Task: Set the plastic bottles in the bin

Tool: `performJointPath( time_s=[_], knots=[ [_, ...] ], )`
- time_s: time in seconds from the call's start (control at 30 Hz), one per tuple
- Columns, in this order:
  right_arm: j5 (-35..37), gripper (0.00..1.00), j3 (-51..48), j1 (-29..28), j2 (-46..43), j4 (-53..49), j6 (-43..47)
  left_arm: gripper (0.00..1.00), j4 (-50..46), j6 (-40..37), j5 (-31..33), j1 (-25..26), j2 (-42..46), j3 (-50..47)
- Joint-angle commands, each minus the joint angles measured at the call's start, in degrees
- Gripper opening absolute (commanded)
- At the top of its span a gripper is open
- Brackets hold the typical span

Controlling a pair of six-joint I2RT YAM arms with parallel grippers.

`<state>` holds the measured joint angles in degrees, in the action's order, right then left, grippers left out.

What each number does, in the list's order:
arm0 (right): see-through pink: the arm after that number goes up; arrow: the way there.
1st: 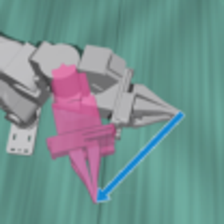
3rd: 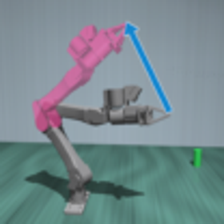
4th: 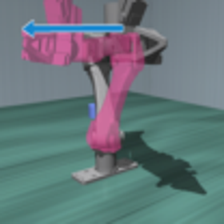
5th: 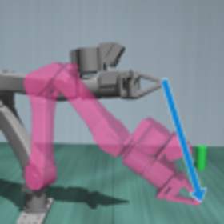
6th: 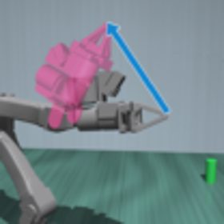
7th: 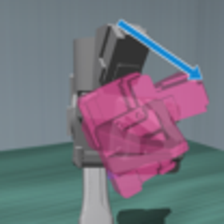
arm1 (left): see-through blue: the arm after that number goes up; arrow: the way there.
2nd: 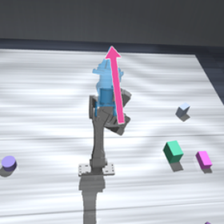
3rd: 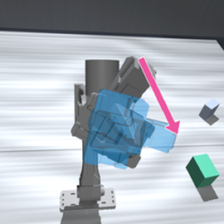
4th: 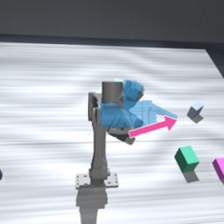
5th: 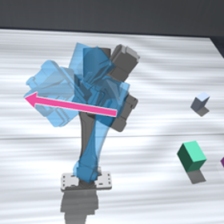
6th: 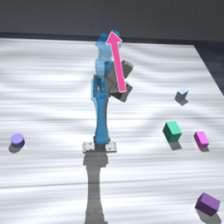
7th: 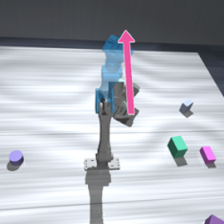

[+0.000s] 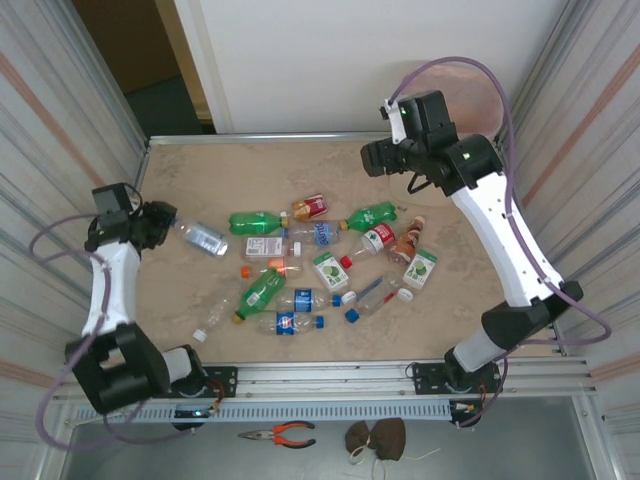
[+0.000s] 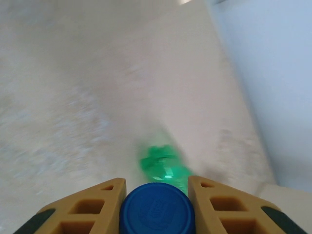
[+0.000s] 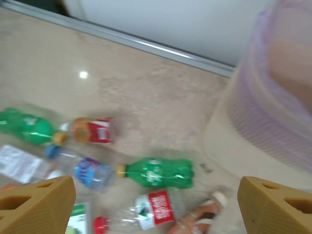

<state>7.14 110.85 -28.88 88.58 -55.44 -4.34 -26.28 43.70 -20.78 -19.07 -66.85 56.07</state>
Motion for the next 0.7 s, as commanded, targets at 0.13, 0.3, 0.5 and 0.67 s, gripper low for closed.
performJointPath(
  time_s=[0.13,0.3,0.5,0.67],
  knots=[
    [-23.81,0.86,-13.30,-0.99,-8.08,18.19,-3.89,0.09,17.65,-9.68,-24.38,0.36,7.73,0.09],
    [-36.55,0.86,-22.21,-1.20,-12.02,30.20,-4.62,0.02,27.47,-11.66,-34.00,4.48,9.25,1.78],
    [-44.96,0.87,-28.21,-2.85,-14.79,39.74,-4.20,0.00,29.89,-20.32,-39.84,14.98,9.62,6.90],
    [-49.21,0.88,-29.15,-5.81,-15.29,42.51,-1.66,0.00,33.92,-24.50,-43.86,24.14,9.54,10.65]
  ],
)
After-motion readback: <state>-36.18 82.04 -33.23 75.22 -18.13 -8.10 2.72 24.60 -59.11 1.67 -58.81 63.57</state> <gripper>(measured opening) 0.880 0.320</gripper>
